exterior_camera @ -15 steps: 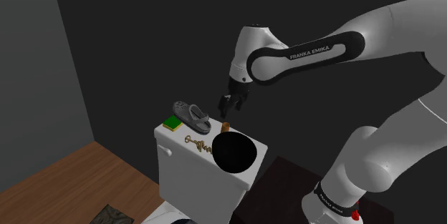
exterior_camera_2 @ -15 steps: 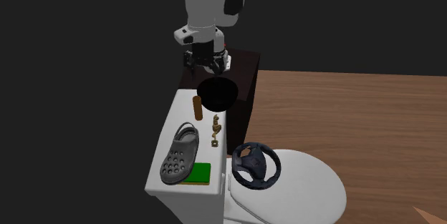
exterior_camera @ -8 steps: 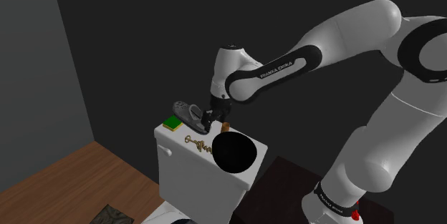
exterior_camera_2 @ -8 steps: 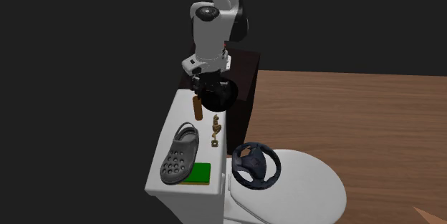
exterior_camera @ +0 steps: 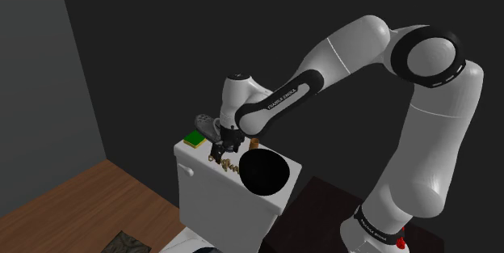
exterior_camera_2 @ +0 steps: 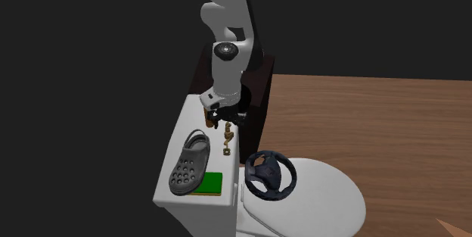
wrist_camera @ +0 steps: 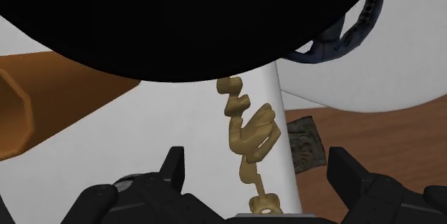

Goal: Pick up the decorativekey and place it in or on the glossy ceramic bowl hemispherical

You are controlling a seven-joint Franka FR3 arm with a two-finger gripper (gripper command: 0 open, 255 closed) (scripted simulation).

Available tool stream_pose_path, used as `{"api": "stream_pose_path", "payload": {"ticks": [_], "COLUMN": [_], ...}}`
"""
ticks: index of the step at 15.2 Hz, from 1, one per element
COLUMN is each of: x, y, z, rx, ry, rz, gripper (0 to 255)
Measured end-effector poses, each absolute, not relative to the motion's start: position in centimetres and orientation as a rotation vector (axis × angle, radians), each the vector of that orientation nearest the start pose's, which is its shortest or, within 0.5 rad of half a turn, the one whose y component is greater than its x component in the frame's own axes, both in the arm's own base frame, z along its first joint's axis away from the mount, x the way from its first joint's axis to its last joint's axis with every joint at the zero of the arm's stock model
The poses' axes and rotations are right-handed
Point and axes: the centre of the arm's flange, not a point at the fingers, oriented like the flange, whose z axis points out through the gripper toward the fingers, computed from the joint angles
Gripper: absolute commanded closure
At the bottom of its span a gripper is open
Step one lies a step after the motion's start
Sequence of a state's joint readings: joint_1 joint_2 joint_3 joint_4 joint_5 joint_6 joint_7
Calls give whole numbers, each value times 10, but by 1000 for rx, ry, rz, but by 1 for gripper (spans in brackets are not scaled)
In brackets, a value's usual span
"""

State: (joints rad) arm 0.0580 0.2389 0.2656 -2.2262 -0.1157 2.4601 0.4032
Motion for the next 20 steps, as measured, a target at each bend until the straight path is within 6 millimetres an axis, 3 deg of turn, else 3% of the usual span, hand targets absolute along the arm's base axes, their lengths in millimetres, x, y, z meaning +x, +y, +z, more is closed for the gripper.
{"api": "stream_pose_path", "payload": {"ticks": [6,12,13,20], "x": [520,520,520,520], "y": [176,176,176,176], "z": [238,233,233,234], "rx": [-3150,-3150,-3150,-3149], "ry": [-5,-5,-5,-5], "rz": [-14,-14,-14,-15], "gripper": [0,0,255,255]}}
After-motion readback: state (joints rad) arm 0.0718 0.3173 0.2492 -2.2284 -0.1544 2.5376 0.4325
